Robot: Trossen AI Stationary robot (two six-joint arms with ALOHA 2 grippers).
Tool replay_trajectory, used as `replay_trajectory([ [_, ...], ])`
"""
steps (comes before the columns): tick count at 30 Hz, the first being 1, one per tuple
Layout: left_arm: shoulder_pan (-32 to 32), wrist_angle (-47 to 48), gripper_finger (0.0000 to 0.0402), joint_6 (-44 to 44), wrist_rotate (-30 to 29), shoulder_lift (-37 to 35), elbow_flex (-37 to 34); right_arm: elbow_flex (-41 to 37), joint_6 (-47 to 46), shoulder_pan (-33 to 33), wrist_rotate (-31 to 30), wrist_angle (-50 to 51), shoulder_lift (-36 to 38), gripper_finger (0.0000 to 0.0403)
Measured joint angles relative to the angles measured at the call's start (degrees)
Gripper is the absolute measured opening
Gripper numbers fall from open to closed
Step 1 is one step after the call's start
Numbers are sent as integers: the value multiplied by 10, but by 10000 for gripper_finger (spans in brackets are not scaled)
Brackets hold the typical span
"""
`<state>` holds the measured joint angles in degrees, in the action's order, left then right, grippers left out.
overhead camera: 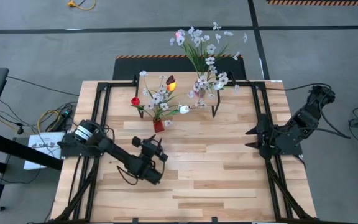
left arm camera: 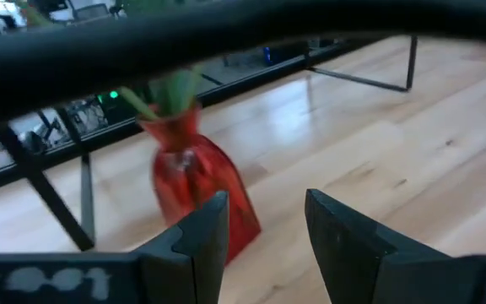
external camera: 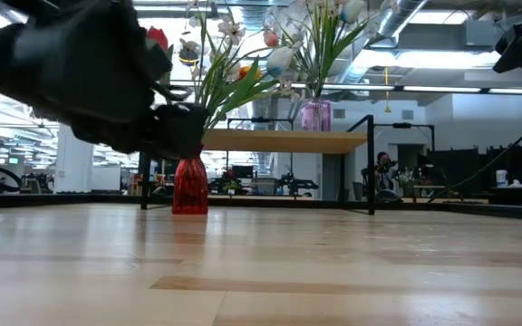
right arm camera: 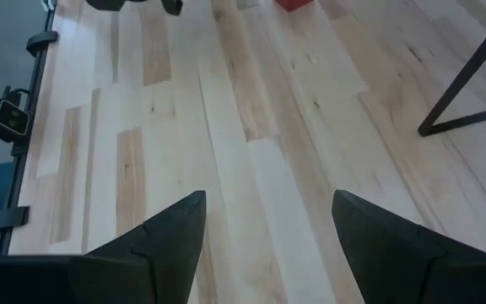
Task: Pick and place flowers into a vace then onto a shelf
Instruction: Put the red vase on the shelf
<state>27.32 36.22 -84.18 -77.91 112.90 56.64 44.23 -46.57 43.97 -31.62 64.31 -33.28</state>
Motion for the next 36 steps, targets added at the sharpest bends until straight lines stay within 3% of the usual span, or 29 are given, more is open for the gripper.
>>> replay_trajectory([
  [4, 32, 71, 149, -70, 2, -38, 0, 0, -1, -1, 0, 0, 0, 250],
  [10, 121, 98, 144, -62, 3, -114, 2, -6, -15, -2, -16, 5, 0, 250],
  [12, 138, 114, 139, -61, -30, -120, 2, -6, -15, -2, -18, 5, -2, 250],
  [16, 123, 162, 135, -75, -75, -120, 2, -6, -15, -2, -47, 4, -2, 250],
  [25, 67, 227, 176, -101, -55, -120, -7, -6, -31, -2, -49, 1, -2, 250],
  [36, 61, 232, 203, -323, -55, -120, -141, -6, -46, -2, -76, -5, -2, 250],
])
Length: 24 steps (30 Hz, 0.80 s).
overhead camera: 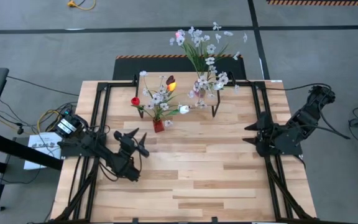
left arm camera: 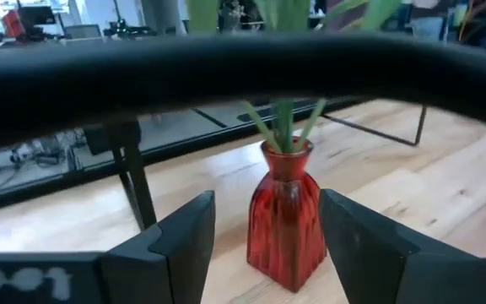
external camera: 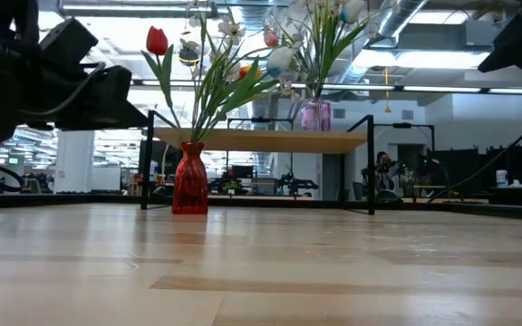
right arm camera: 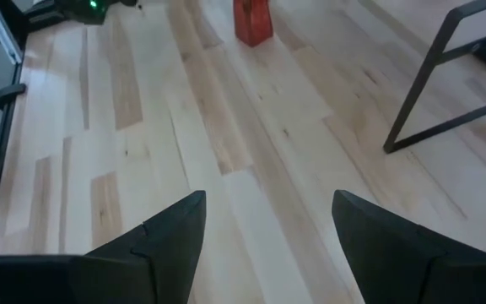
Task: Pick and place flowers into a vace then onto a shelf
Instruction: Put the red vase on the shelf
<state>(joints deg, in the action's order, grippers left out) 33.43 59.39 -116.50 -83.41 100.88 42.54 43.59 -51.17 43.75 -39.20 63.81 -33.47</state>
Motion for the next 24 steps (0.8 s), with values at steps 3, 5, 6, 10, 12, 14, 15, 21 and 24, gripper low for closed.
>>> replay_trajectory([
  [3, 0, -1, 203, -18, -6, 0, -4, 0, -5, 0, -17, -2, 0, 250],
  [5, 0, -2, 203, 4, -3, 0, 5, 0, -9, 0, -28, -2, 0, 250],
  [6, 0, -4, 203, 21, 4, 0, 10, 0, -9, 0, -31, -1, 0, 250],
  [10, 0, -4, 203, 61, 28, 0, 19, 0, -9, 0, -36, 0, 0, 250],
  [12, 4, 0, 202, 61, 19, -1, 26, 0, -10, 0, -41, 0, 0, 250],
  [14, 14, 5, 198, 79, 16, -10, 39, 0, -15, 0, -45, 0, 0, 250],
  [15, 19, 4, 196, 99, 18, -16, 46, 0, -15, 0, -45, 0, 0, 250],
  [21, 35, -55, 182, 279, 81, -85, 58, 0, -15, 0, -52, 0, 0, 250],
  [24, 34, -123, 176, 419, 124, -125, 54, 0, -15, 0, -62, 0, 0, 250],
])
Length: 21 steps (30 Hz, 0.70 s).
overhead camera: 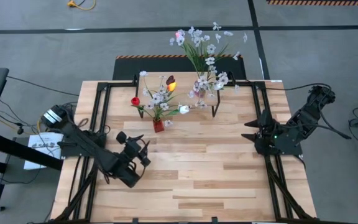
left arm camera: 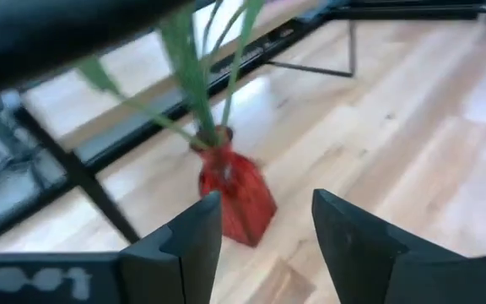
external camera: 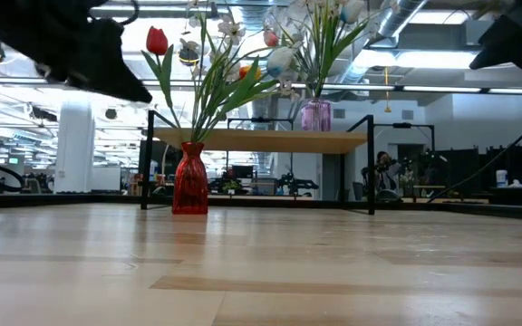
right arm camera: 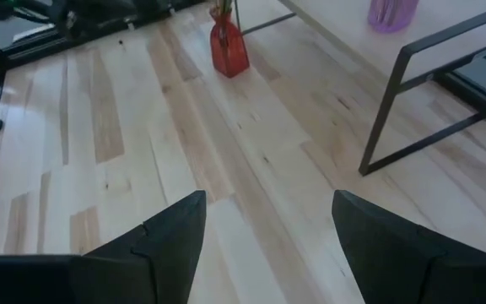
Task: Pick and place flowers into a vace then onto a shelf
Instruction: Put the red vase on the shelf
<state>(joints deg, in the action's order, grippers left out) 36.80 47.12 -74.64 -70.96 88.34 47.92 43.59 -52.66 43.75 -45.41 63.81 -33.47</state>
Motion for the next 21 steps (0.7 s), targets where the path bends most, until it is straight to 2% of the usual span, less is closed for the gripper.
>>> replay_trajectory([
  [3, 0, -34, 174, 85, 9, -40, -22, 0, -14, 0, -5, 0, 0, 250],
  [6, 0, -48, 173, 70, 7, -83, -73, 0, -24, 0, -6, 0, -3, 250],
  [8, -1, -105, 173, 70, 7, -112, -121, 0, -25, 0, -6, 0, -7, 250],
  [11, -8, -310, 173, 175, 14, -144, -199, 0, -29, 0, -6, 0, -7, 250],
  [14, -27, -601, 173, 384, 51, -153, -267, 0, -29, 0, -6, 0, -7, 250],
  [16, -50, -774, 173, 523, 104, -152, -301, 0, -29, 0, -10, 0, -7, 250],
  [18, -82, -847, 173, 579, 149, -152, -327, 0, -29, 0, -10, 0, -7, 250],
  [21, -133, -847, 173, 559, 169, -152, -351, 0, -29, 0, -10, -1, -7, 250],
])
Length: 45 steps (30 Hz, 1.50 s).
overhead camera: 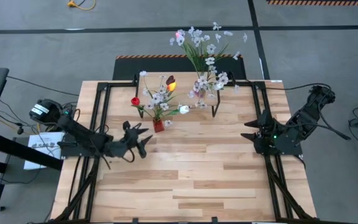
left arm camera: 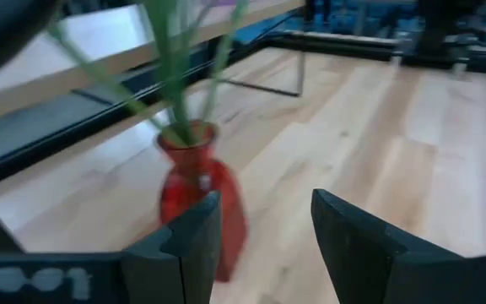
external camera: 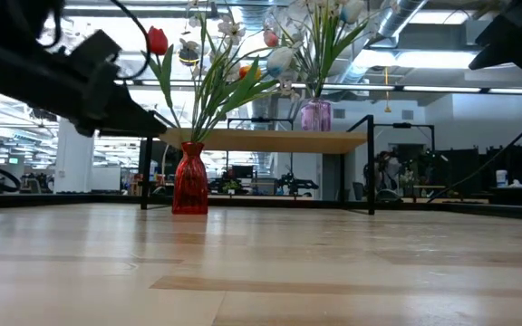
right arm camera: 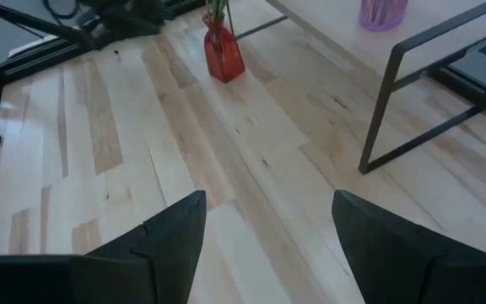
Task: Pick and place flowers into a vace then onto a shelf
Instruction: Put the red vase on the shelf
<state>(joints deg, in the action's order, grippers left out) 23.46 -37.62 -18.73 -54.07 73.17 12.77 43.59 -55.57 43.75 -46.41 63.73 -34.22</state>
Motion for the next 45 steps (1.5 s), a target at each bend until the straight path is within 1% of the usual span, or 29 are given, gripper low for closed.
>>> replay_trajectory([
  [3, -38, -6, 173, -4, 28, 0, -3, 0, 0, 0, 0, -1, 0, 250],
  [7, -61, -8, 173, 27, 23, 0, 10, 0, 0, 0, 0, 0, 0, 250],
  [13, -95, 17, 173, 32, 27, 0, 17, 0, 1, 0, 0, 0, 0, 250],
  [17, -106, 20, 173, 27, 23, 0, 17, 0, 4, 0, 0, 0, 0, 250],
  [21, -109, 18, 173, -3, 22, 0, 17, 0, 5, 0, 0, 1, 0, 250],
  [26, -109, 20, 173, -5, 14, 0, 17, 0, 6, 0, 0, 1, 0, 250],
  [32, -114, 15, 173, -36, 47, 0, 17, 0, 16, 0, 0, 1, 0, 250],
  [36, -136, 14, 173, -35, 96, 1, 17, 0, 16, 0, 0, 1, 0, 250],
  [38, -144, 16, 173, -29, 112, 1, 17, 0, 16, 0, 0, 1, 0, 250],
  [45, -167, 56, 173, -24, 131, 1, 17, 0, 16, 0, 1, 1, 0, 250],
])
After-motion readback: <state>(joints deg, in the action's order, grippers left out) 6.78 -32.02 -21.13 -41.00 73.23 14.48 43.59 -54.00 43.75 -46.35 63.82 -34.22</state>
